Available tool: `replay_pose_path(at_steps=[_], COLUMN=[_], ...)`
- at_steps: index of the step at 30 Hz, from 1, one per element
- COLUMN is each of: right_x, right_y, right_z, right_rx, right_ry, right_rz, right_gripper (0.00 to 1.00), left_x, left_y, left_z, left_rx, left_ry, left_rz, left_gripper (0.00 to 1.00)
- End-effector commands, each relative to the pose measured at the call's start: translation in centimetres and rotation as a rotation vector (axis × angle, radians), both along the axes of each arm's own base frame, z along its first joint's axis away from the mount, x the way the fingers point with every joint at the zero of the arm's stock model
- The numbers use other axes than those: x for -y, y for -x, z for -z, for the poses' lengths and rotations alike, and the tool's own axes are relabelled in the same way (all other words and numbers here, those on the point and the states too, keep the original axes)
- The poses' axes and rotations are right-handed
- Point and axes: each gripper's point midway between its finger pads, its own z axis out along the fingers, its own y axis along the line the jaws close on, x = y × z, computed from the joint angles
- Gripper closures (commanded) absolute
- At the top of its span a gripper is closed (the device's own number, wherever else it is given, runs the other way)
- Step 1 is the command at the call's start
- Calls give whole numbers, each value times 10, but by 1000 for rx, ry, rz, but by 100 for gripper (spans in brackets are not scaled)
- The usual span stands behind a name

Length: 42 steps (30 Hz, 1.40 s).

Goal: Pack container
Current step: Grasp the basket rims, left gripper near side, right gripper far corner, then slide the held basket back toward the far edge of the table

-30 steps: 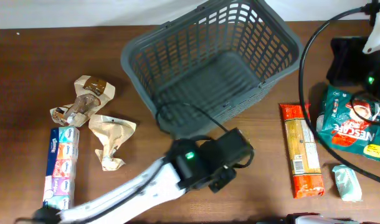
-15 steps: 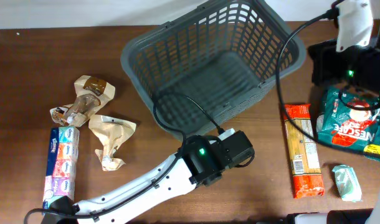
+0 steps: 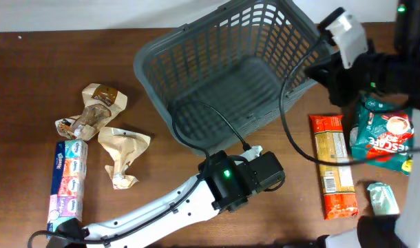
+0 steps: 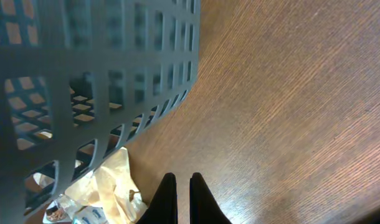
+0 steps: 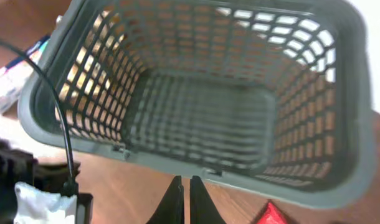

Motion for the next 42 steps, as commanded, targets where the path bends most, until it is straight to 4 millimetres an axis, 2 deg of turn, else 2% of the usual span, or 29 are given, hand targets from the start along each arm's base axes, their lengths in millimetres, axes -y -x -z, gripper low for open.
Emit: replay_pose_path(at_steps=[1, 17, 28, 39, 42], right_x=[-11, -12, -10, -8, 2], right_y=[-7, -64, -81, -98, -107], right_z=[8, 82, 90, 118, 123], right_rx=[-3, -191, -166, -238, -249], right_ry=[-11, -1, 11, 19, 50], right_rz=[-92, -97, -89, -57, 25], right_gripper=[97, 96, 96, 96, 96], left_x=[0, 1, 2, 2, 2], left_y=[-4, -4, -5, -5, -5], left_z=[-7, -8, -8, -8, -8], left_rx=[35, 37, 40, 40, 40], left_ry=[-4, -1, 5, 5, 5], left_rz=[12, 12, 12, 12, 12], left_gripper=[98, 98, 98, 98, 98])
